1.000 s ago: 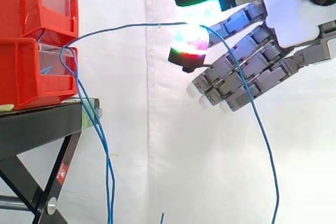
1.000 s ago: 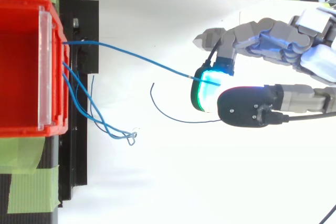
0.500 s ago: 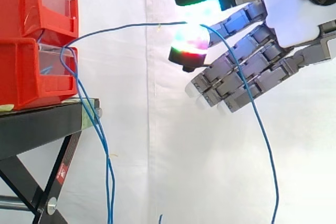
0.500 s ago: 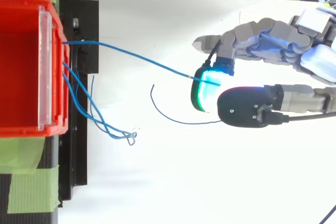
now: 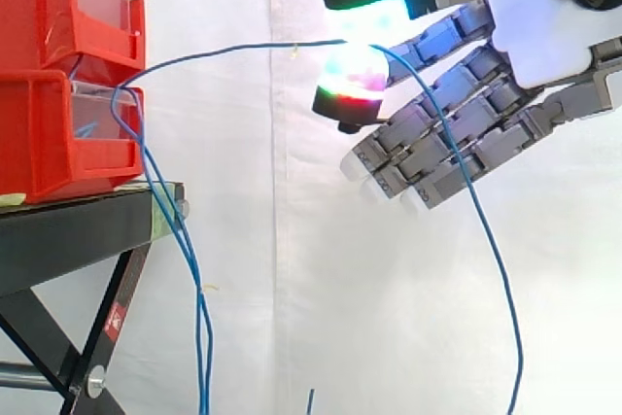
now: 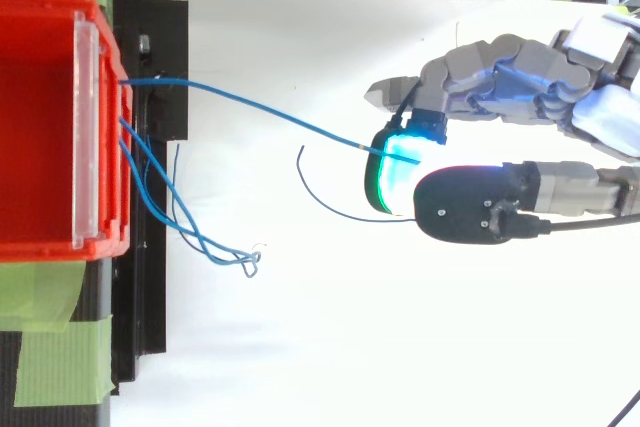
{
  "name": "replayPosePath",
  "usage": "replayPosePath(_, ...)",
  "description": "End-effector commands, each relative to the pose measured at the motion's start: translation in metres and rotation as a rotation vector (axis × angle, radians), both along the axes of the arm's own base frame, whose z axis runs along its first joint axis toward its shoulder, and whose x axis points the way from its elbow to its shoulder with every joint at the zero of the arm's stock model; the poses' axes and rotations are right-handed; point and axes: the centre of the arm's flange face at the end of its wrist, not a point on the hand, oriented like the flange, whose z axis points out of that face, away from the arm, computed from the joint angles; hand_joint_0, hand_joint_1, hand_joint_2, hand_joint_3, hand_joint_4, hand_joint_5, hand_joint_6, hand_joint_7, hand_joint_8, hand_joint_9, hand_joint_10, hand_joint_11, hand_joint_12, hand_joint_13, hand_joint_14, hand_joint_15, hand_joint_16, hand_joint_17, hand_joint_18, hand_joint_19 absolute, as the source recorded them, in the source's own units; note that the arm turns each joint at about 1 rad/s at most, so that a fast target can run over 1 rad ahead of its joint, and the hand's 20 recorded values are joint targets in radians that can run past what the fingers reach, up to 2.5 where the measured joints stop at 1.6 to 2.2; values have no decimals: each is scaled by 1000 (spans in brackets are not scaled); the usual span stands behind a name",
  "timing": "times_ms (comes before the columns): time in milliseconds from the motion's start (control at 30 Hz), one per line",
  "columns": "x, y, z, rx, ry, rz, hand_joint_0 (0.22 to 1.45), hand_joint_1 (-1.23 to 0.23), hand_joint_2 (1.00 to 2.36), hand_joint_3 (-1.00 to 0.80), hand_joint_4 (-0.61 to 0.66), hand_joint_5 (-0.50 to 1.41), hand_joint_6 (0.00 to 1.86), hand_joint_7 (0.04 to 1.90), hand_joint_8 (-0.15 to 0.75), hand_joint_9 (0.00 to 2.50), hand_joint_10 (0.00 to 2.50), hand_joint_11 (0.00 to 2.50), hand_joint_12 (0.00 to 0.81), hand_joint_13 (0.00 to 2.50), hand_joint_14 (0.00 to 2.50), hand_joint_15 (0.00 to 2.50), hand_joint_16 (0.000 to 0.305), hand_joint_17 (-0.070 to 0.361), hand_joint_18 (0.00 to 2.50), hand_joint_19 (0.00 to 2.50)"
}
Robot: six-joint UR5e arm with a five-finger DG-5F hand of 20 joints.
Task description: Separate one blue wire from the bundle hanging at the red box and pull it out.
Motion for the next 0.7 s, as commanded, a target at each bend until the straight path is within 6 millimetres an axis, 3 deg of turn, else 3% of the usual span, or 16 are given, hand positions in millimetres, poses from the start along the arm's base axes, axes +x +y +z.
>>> replayPosePath(0, 0, 0, -1, -1, 2, 0, 596, -793, 1000, 39, 48, -122, 849, 1163, 381, 366, 2, 161, 488, 272, 5, 183, 82, 185, 318, 59)
replayPosePath(400, 0, 0, -1, -1, 2, 0, 593, -787, 1007, 32, 46, -125, 854, 1155, 385, 405, 3, 159, 476, 283, 5, 171, 80, 180, 313, 48)
replayPosePath(667, 0, 0, 0, 0, 0, 0, 571, -760, 1065, 24, 85, -125, 861, 1140, 451, 499, 4, 179, 486, 255, 4, 163, 82, 184, 277, 31)
